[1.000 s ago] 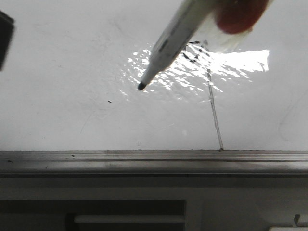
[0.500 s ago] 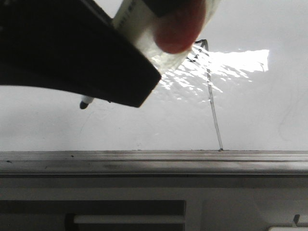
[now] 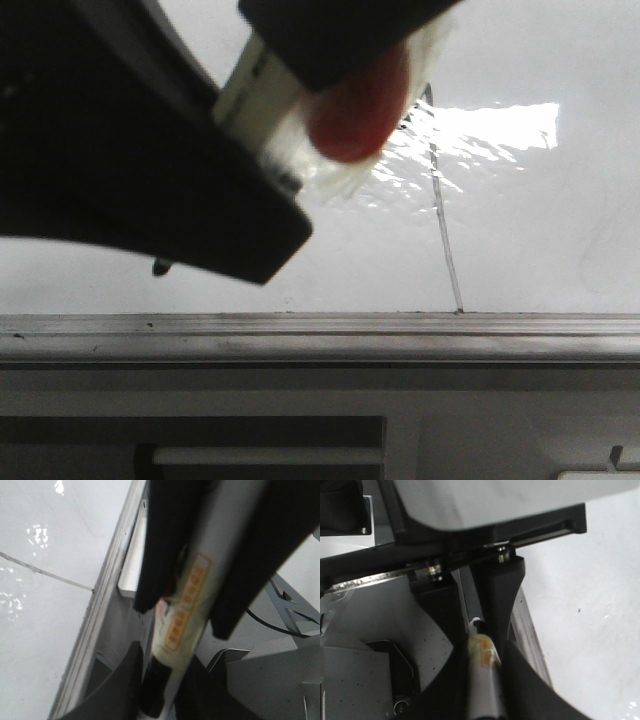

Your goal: Write number 9 on whiteboard

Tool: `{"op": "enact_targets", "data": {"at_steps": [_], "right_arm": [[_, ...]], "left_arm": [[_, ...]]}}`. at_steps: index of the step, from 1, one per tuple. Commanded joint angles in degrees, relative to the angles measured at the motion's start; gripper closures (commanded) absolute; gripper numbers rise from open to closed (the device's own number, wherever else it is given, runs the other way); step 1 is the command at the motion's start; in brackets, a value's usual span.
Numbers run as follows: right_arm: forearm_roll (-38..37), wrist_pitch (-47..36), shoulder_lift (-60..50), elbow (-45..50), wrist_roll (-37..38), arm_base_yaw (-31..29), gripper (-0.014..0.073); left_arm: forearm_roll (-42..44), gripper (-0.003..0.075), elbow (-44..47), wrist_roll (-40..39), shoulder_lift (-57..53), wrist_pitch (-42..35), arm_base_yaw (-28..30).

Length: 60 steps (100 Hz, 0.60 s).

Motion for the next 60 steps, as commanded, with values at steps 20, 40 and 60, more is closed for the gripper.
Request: {"op": "enact_targets", "data": {"at_steps": [20,40,60], "right_arm": [[0.14,-5.42,0.69,-0.16,0.14,0.09,0.0292],[-4.28,-5.09,-3.52,-0.16,0.8,-1.18,0.0086],[-5.93,-5.29,-13.44,-0.16,0.8,-5.33,0.0116]], "left_arm": [[-6.82,0.0741,1.52,-2.86,-0.78,-3.73,-0.1],[-9.14,0.0741,1.52,-2.86,-0.78,-3.82,-0.1],[-10.06,0.0741,1.52,-3.31,-0.78,-4.21,-0.1]]}}
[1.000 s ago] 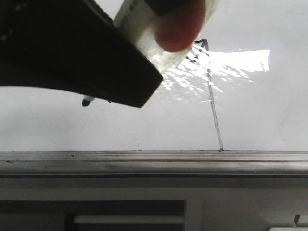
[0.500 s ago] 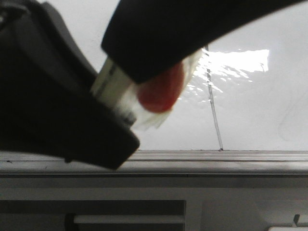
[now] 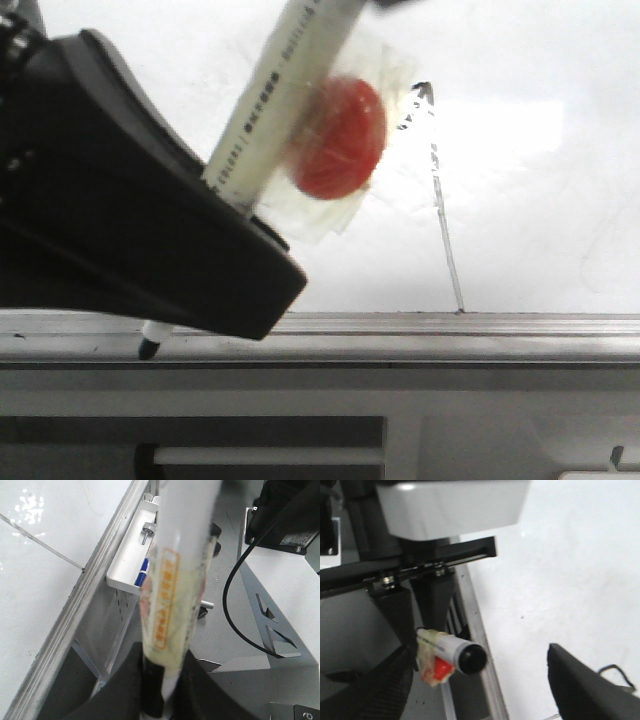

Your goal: Write number 9 on whiteboard

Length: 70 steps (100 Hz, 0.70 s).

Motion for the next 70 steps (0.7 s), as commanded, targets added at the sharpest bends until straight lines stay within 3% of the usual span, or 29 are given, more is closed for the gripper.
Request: {"op": "enact_targets", "data": {"at_steps": [1,6,13,27,40,58,70], "right_arm": [[-1.45,-3.35,-5.17,-1.54,0.37,-2.07,0.0122],[-1.45,-3.35,-7.83,-1.54,0.9,-2.97,0.0181],[-1.45,-3.35,-11.29,-1.54,2.32,-3.84,0.0327],[-1.45,-2.45,-15.97,-1.54,2.87,-4.16,0.0655],[-1.45,-1.44,-16.95,-1.54,4.17,-4.16,0.0653],[-1.83,-1.22,-16.82,-1.54,8.14,-4.16,0.0653],[-1.82,-1.22,-16.82,-1.54,8.32,-4.16,0.0653]], "left_arm": [[-2.55,0.0741,-1.48,-1.09,-0.76,-2.38,-0.02],[-3.31,0.0741,-1.48,-1.17,-0.76,-3.65,-0.02],[-4.89,0.0741,-1.48,-1.71,-0.76,-6.33,-0.02],[-5.27,0.0741,-1.48,-13.05,0.33,-17.07,-0.02],[-6.25,0.0741,-1.48,-20.62,3.43,-27.23,-0.02],[-15.07,0.0741,-1.48,-20.65,8.34,-36.35,-0.02],[-15.85,0.0741,-1.48,-20.08,9.91,-41.77,-0.02]]}}
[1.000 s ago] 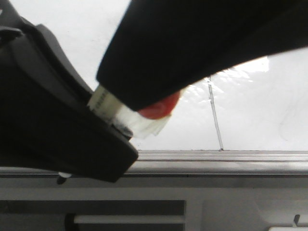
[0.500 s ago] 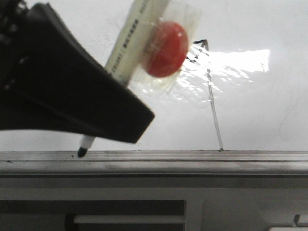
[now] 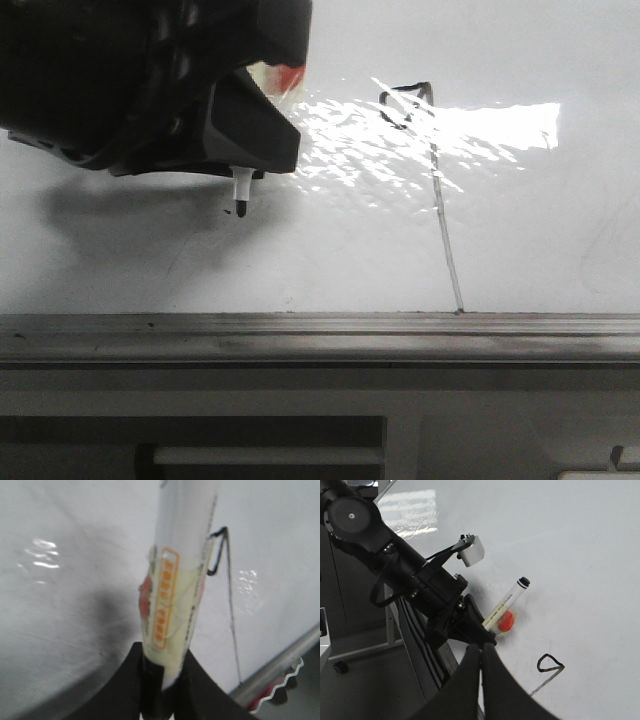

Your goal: Write number 9 on whiteboard

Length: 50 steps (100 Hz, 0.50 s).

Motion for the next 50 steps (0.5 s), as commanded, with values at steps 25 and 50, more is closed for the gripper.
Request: {"op": "enact_targets", "data": {"at_steps": [25,50], "right_arm": [[-1.62,-3.69,0.25,-1.54,0.62,-0.3,0.0653],[-1.62,-3.69,0.25,-1.54,0.62,-0.3,0.0653]], "left_arm": [[-7.84,0.0741,-1.48,7.03,2.01,-9.16,-0.06],[-15.99,0.0741,-1.48,11.31,3.7,-16.21,0.04]]}}
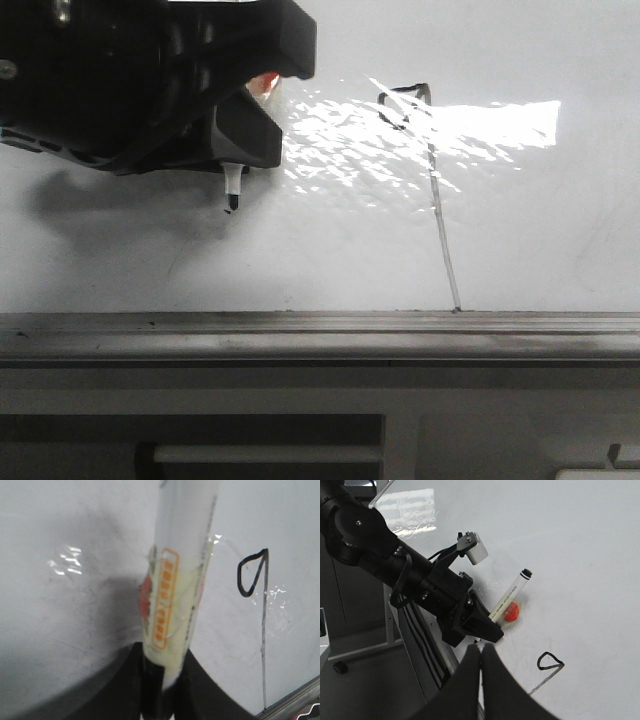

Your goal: Write number 9 on whiteboard

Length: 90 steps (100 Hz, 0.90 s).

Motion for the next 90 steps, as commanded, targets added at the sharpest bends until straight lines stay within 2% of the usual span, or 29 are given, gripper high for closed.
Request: {"op": "enact_targets", "data": {"at_steps": [1,29,34,51,60,78,83,90], "right_arm": [[-1.14,-3.81,0.25,-1.54,0.27,-0.3,0.0653],[-1.14,-3.81,0.35,-1.54,0.27,-0.3,0.0653],[-1.14,-3.81,0.35,-1.54,0.27,-0.3,0.0653],[-1.14,-3.81,0.35,-1.54,0.27,-0.3,0.0653],[-1.14,-3.94,0.35,-1.54,0.27,-0.3,0.0653],[-1.14,-3.94,0.35,-1.54,0.27,-0.3,0.0653],[-1.14,-3.94,0.35,-1.54,0.27,-0.3,0.0653],[-1.14,-3.94,0.35,-1.54,0.27,-0.3,0.0653]], "left_arm": [[-2.25,0.0741,-0.8,0.97,0.66,-8.5,0.86],[-4.2,0.0723,-0.8,1.24,1.71,-8.5,0.86],[-4.49,0.0685,-0.8,1.24,1.71,-8.5,0.86],[-6.84,0.0481,-0.8,1.24,1.71,-9.01,0.86],[-8.69,0.0435,-0.8,1.24,1.71,-9.9,0.86],[-8.58,0.0413,-0.8,1.24,1.71,-10.08,0.86],[-8.58,0.0374,-0.8,1.24,1.71,-10.08,0.86],[-8.58,0.0267,-0.92,1.24,1.29,-9.69,0.86]]}}
